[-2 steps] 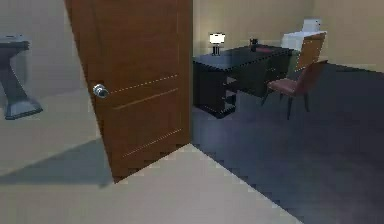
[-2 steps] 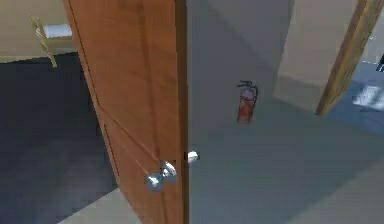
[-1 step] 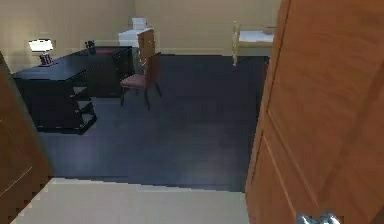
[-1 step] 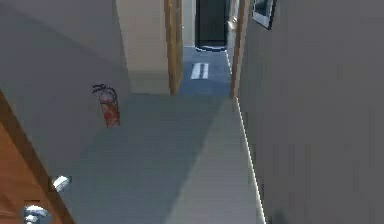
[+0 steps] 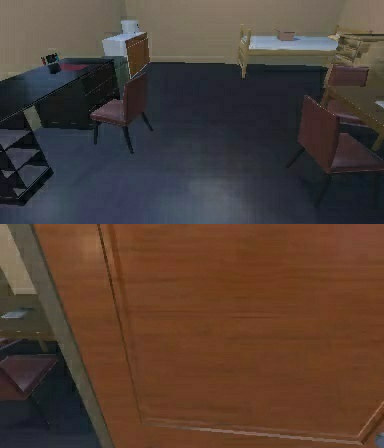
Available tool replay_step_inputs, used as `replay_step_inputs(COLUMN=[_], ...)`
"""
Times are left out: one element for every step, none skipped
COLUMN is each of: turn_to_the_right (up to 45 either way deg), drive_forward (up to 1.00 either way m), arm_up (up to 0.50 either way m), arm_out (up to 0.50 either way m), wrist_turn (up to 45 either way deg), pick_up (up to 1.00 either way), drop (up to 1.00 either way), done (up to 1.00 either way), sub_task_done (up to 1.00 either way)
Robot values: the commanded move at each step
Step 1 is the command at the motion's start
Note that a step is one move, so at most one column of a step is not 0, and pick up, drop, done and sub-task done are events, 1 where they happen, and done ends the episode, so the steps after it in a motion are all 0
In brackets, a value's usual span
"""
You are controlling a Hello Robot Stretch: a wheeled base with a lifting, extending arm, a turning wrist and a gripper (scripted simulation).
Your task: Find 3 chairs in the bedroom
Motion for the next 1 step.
replay_step_inputs(turn_to_the_right=[0.0], drive_forward=[0.65], arm_up=[0.00], arm_out=[0.00], wrist_turn=[0.0], pick_up=[0.00], drop=[0.00], done=[0.00], sub_task_done=[0.00])
